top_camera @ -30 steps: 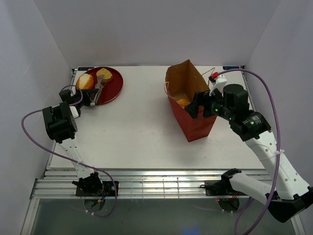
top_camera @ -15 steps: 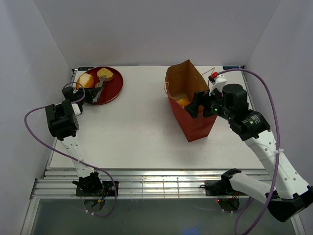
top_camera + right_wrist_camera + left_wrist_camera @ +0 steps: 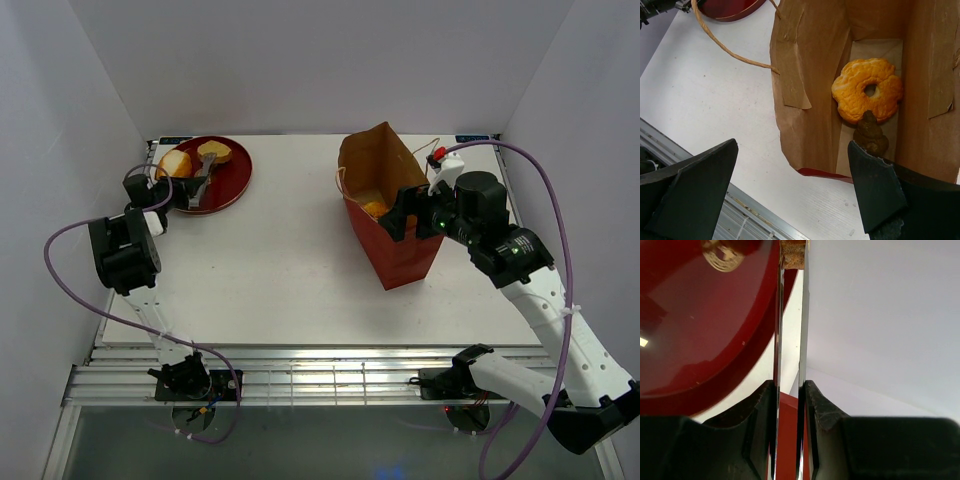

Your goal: Place the fake bread into the paper bag

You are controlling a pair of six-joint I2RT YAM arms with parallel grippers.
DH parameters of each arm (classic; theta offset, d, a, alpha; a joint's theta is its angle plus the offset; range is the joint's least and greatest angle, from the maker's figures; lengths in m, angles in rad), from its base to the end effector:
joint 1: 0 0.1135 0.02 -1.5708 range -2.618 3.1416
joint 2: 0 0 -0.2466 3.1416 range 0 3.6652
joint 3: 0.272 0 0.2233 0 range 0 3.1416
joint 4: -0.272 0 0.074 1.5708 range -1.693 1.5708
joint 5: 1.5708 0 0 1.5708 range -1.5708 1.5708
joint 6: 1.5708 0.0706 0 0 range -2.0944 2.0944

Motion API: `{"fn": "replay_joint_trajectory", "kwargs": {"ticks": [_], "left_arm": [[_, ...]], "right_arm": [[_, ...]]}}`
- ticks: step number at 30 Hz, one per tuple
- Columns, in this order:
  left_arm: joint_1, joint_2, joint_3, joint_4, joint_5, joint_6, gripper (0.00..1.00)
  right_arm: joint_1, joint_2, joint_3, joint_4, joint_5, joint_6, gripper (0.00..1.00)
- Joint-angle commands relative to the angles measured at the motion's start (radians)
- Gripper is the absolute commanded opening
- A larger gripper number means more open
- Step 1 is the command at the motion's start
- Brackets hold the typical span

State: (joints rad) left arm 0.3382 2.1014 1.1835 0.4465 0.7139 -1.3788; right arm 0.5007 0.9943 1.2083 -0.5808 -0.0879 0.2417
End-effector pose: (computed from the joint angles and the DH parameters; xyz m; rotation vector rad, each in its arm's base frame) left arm 0.4272 0.1012 0.1339 -1.3036 1.7736 -1.3480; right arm 0.1880 0.1100 0.3728 -0.3149 1.9549 0.5744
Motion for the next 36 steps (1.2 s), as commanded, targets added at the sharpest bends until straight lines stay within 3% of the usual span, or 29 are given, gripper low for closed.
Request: {"fn": "replay_joint_trajectory", "kwargs": {"ticks": [1,10,16,22,28,36], "left_arm": [[-0.004,-0.158,-0.015,0.005,0.009,0.04,0.35],[-0.008,-0.398,-0.077,-0.08,0.042,0.132,0.35],[-0.057,-0.658,-0.142,-0.188,0.098,0.253,0.37],[-0.223,-0.874,-0.116,-0.39,0.071,0.417,0.39],[-0.367,-1.047,-0.146,-0.44,0.036,0.442,0.39],[-0.52,-1.121,-0.153,-0.477,0.006,0.454,0.39]], "right_arm": [[0.007,-0.025,0.028,0.022,0.01,-0.016,0.96],[0.007,-0.043,0.03,0.024,0.022,-0.015,0.96],[0.007,-0.057,0.036,0.018,0.056,-0.018,0.97],[0.007,-0.06,0.046,0.015,0.083,-0.025,0.97],[0.007,-0.059,0.054,0.01,0.137,-0.007,0.97],[0.007,-0.079,0.051,0.013,0.304,0.025,0.98]]}}
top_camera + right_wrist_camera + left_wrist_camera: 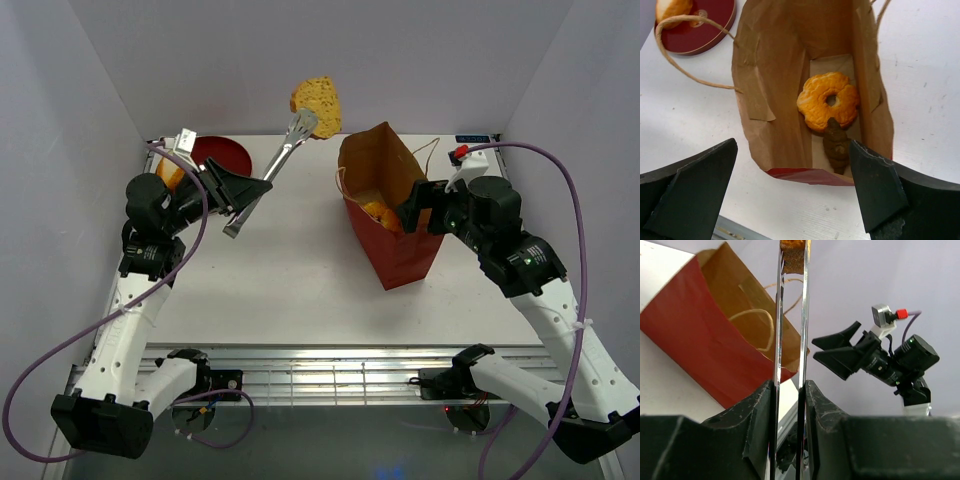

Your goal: Place the fake bread into the paper bag

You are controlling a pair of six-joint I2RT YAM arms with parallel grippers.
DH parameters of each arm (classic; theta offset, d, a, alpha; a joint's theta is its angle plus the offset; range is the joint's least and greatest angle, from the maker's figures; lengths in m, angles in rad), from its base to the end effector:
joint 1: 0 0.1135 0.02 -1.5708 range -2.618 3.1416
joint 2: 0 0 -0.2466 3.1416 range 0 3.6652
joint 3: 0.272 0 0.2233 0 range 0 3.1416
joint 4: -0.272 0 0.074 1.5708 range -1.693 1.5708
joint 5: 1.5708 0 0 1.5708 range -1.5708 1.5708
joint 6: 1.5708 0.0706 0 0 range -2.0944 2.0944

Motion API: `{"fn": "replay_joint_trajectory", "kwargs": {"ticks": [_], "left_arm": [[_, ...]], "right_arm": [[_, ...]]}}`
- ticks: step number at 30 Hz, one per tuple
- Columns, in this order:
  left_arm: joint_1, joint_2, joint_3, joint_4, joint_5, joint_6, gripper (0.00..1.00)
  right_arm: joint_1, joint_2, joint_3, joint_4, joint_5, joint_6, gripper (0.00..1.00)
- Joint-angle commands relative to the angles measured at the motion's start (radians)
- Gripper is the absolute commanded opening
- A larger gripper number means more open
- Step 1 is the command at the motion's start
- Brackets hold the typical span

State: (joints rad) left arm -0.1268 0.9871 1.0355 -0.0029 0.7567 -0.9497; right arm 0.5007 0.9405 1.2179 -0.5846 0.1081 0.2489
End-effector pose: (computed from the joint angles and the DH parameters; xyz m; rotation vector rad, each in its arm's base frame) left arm 0.2133 -0.0761 0.3953 -0.0296 1.7220 -1.3958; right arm 0.1813 0.0905 0.3857 -0.1635 1.8899 0.4124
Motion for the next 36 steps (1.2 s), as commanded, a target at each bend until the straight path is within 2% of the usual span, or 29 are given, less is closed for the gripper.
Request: {"fn": "replay_joint_trajectory", "kwargs": {"ticks": [1,6,12,17,26,36], "left_arm": [[-0.075,-0.002,-0.002,-0.029,-0.049,0.026,0.39],[-0.218,0.041,0.008,-0.039,-0.14,0.045,0.39],[-0.319,0.088,0.017,-0.049,-0.188,0.074,0.4],[-0.35,0.125,0.026,-0.049,-0.223,0.086,0.42],[-0.375,0.17,0.047,-0.049,-0.235,0.097,0.55],[-0.376,0.168,0.066,-0.049,-0.234,0.109,0.53]], "right_arm": [[0.007,-0.025,0.049,0.017,0.125,0.018,0.98],[0.006,-0.028,0.068,0.012,0.229,0.004,0.98],[0.006,-0.037,0.066,0.011,0.248,-0.013,0.98],[0.006,-0.039,0.052,0.015,0.225,-0.014,0.98],[0.006,-0.049,0.04,0.017,0.206,-0.023,0.98],[0.007,-0.057,0.042,0.019,0.194,-0.026,0.98]]}}
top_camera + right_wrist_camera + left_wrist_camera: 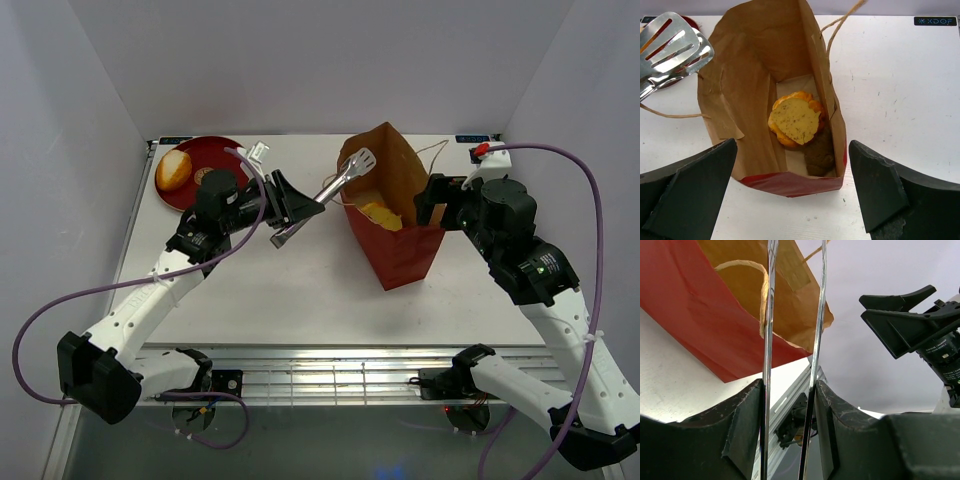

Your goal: Place the fake bread into the paper bag

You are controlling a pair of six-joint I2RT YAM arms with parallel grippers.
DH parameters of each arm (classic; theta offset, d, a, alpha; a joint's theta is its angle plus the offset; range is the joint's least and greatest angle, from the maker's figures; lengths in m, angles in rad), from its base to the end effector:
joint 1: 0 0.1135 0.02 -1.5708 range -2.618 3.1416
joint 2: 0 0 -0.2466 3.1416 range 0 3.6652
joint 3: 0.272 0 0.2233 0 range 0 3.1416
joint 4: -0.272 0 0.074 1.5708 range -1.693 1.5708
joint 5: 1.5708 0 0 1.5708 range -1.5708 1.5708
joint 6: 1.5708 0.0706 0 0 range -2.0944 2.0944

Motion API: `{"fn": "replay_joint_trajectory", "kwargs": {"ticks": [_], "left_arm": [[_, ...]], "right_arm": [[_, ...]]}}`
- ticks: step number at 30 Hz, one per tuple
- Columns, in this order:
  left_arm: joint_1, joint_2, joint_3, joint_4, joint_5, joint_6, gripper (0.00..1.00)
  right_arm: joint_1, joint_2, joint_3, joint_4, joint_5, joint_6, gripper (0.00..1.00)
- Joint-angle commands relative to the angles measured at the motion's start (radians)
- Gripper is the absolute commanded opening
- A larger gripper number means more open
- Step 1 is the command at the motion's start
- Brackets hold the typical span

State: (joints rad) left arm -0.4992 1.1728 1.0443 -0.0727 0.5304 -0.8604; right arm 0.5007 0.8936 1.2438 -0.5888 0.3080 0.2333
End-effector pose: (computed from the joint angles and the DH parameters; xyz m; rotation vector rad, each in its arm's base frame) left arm 0.2266 -0.1643 0.3458 0.0748 1.9846 -1.4049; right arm 0.1719 0.0696 0.4024 -0.0222 1.8045 0.2456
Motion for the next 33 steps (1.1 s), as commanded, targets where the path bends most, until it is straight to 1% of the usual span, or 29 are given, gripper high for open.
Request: {"fn": "replay_joint_trajectory", "kwargs": {"ticks": [1,6,8,9,10,13,16,17,19,20,21,22,23,24,25,26,27,28,29,30,31,32,33], "left_arm": [[-0.004,-0.022,0.062,0.021,-0.006,0.024,0.53],[-0.004,-0.044,0.115,-0.004,-0.024,0.079,0.53],[-0.004,-0.051,0.166,-0.027,-0.05,0.11,0.53],[-0.004,-0.052,0.187,-0.07,-0.065,0.145,0.53],[-0.004,-0.052,0.241,-0.099,-0.085,0.165,0.53],[0.001,-0.047,0.333,-0.214,-0.183,0.248,0.53],[0.039,-0.051,0.365,-0.294,-0.256,0.291,0.53],[0.088,-0.053,0.37,-0.306,-0.259,0.296,0.53],[0.169,-0.062,0.359,-0.331,-0.209,0.275,0.53],[0.271,-0.065,0.337,-0.332,-0.172,0.261,0.53],[0.324,-0.071,0.32,-0.325,-0.094,0.247,0.53],[0.37,-0.074,0.301,-0.317,-0.055,0.232,0.53],[0.46,-0.078,0.281,-0.305,-0.018,0.204,0.53],[0.497,-0.079,0.242,-0.285,0.014,0.189,0.53],[0.552,-0.081,0.221,-0.273,0.067,0.173,0.53],[0.621,-0.082,0.2,-0.257,0.091,0.14,0.53],[0.655,-0.081,0.148,-0.216,0.112,0.115,0.53],[0.689,-0.078,0.114,-0.188,0.165,0.081,0.54],[0.759,-0.078,0.077,-0.149,0.198,-0.007,0.54],[0.795,-0.075,0.038,-0.054,0.229,-0.059,0.54],[0.824,-0.07,-0.04,-0.008,0.258,-0.112,0.54],[0.878,-0.061,-0.079,0.046,0.305,-0.164,0.54],[0.898,-0.055,-0.117,0.159,0.322,-0.258,0.54]], "right_arm": [[0.007,-0.009,0.016,0.023,-0.007,-0.012,0.98],[0.007,-0.01,0.014,0.023,-0.014,-0.012,0.98],[0.007,-0.015,0.011,0.023,-0.014,-0.012,0.98],[0.006,-0.016,0.009,0.021,-0.014,-0.012,0.98],[0.007,-0.019,0.009,0.023,-0.014,-0.012,0.98],[0.007,-0.022,0.008,0.023,-0.015,-0.014,0.98],[0.006,-0.027,0.009,0.023,-0.021,-0.015,0.98],[0.007,-0.027,0.009,0.021,-0.024,-0.015,0.98],[0.006,-0.03,0.009,0.023,-0.026,-0.015,0.98],[0.007,-0.031,0.008,0.023,-0.027,-0.015,0.98],[0.007,-0.033,0.008,0.023,-0.027,-0.015,0.98],[0.007,-0.038,0.008,0.021,-0.03,-0.015,0.98],[0.007,-0.038,0.008,0.021,-0.033,-0.015,0.98],[0.007,-0.039,0.006,0.021,-0.033,-0.015,0.98],[0.007,-0.042,0.008,0.021,-0.035,-0.015,0.98],[0.007,-0.042,0.008,0.02,-0.038,-0.015,0.98],[0.006,-0.044,0.009,0.021,-0.043,-0.015,0.98],[0.007,-0.042,0.011,0.02,-0.046,-0.017,0.98],[0.006,-0.042,0.013,0.021,-0.055,-0.015,0.98],[0.007,-0.042,0.016,0.021,-0.061,-0.014,0.98],[0.007,-0.041,0.016,0.02,-0.064,-0.014,0.98],[0.007,-0.039,0.017,0.02,-0.073,-0.012,0.98],[0.007,-0.038,0.02,0.02,-0.076,-0.009,0.98]]}}
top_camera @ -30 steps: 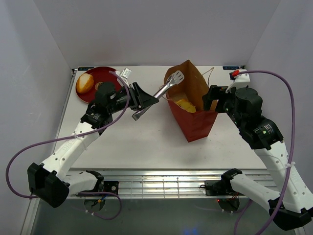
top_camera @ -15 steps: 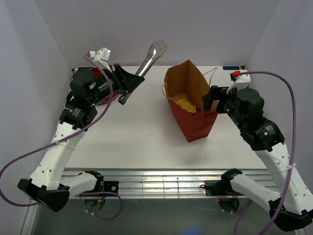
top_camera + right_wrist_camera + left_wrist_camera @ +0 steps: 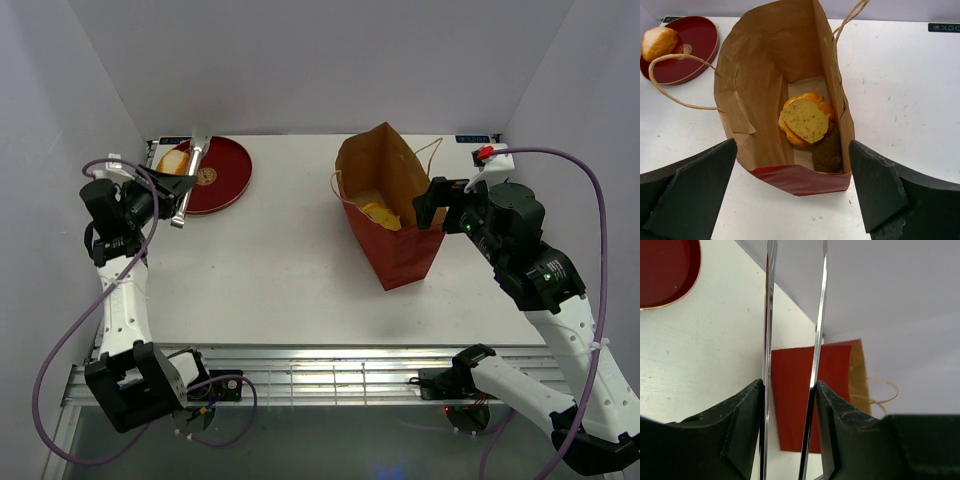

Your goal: Place the fake bread into the paper bag

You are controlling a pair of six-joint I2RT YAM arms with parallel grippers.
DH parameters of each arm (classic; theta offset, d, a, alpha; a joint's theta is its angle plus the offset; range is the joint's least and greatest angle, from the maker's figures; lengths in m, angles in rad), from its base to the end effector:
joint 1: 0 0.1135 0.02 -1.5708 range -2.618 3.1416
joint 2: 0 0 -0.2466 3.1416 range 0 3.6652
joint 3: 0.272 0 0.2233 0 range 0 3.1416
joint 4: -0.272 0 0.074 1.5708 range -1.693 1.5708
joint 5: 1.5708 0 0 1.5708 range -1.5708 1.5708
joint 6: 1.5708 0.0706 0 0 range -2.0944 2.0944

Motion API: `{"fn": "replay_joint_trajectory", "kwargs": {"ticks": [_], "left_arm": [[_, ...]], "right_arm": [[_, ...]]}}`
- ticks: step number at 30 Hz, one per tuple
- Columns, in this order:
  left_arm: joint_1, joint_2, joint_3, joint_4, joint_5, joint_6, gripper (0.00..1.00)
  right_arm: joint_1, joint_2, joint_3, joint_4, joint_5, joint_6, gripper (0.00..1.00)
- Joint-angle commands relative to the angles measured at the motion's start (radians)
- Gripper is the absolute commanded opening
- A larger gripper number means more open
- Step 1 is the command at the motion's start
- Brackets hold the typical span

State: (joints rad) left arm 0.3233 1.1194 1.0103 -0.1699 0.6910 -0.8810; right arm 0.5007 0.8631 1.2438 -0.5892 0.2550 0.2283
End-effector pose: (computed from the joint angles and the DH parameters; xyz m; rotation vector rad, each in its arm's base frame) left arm 0.2572 0.0387 0.3363 -0.6312 1.8003 -1.0191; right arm 0.1632 0.0690 0.4070 -0.0582 1.7813 0.2999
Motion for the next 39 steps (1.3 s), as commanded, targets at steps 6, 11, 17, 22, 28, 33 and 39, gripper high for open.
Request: {"fn": "replay_joint_trajectory", "kwargs": {"ticks": [6,11,17,22,28,33,39], "left_arm": [[0.163,0.055,-0.217,0.377,0.171,-0.34,0.54],[0.198,0.111,-0.282,0.483,0.176,-0.447,0.54],[0.211,0.217,-0.297,0.576,0.153,-0.541,0.56],[0.211,0.263,-0.311,0.595,0.09,-0.579,0.57],[0.211,0.327,-0.312,0.619,0.032,-0.624,0.57],[0.212,0.381,-0.299,0.627,-0.011,-0.642,0.58],[0.211,0.474,-0.289,0.673,-0.027,-0.679,0.58]], "right_arm": [[0.006,-0.01,0.016,0.02,-0.052,0.003,0.98],[0.007,-0.007,0.016,0.022,-0.065,0.005,0.98],[0.007,-0.006,0.019,0.028,-0.08,0.008,0.98],[0.007,-0.006,0.016,0.031,-0.082,0.006,0.98],[0.007,0.004,0.009,0.035,-0.082,0.003,0.98],[0.007,0.011,0.009,0.037,-0.082,0.003,0.98],[0.007,0.024,0.009,0.042,-0.085,0.002,0.98]]}}
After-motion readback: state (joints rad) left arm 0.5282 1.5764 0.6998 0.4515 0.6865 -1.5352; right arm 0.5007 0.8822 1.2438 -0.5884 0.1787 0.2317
